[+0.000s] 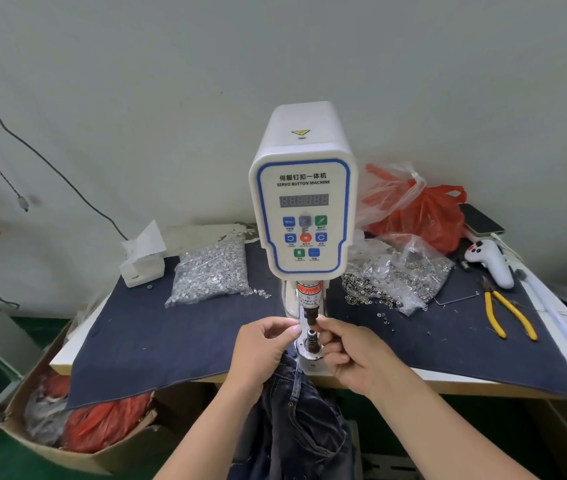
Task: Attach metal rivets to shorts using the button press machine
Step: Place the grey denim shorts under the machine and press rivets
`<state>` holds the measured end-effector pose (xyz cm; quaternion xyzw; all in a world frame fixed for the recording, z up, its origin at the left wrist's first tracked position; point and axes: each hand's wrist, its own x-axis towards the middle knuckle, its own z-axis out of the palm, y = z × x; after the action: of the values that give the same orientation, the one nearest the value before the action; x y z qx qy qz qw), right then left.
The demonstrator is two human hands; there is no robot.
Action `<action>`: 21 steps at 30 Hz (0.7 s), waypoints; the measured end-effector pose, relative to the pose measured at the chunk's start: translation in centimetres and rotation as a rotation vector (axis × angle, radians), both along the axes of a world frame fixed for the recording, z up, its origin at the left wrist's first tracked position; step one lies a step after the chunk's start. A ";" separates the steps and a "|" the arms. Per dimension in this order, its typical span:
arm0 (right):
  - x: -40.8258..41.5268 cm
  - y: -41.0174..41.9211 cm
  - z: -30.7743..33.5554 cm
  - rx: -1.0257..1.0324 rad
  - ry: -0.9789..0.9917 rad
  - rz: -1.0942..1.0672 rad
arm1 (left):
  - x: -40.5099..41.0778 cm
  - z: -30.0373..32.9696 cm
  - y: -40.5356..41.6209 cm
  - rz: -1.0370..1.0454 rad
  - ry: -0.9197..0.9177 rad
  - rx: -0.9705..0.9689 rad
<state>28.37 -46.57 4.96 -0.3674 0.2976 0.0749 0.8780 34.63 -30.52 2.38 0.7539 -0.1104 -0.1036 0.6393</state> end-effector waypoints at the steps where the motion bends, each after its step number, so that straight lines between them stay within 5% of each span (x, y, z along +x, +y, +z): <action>1: 0.0 0.0 0.0 0.008 -0.005 -0.005 | -0.1 0.0 -0.1 -0.002 -0.001 0.002; 7: -0.3 -0.6 -0.6 -0.064 -0.079 0.025 | -0.6 0.2 -1.1 -0.004 -0.058 0.045; 15: -0.9 -4.7 -2.1 -0.694 -0.075 -0.097 | -1.1 0.0 -2.0 0.019 -0.044 0.113; 21: -1.6 -6.2 -4.0 -0.666 -0.101 -0.151 | -1.0 0.5 -1.9 -0.007 -0.079 0.199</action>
<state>26.74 -52.73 0.98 -0.6139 0.2885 -0.1100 0.7265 33.60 -32.39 2.92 0.8168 -0.1273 -0.0868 0.5559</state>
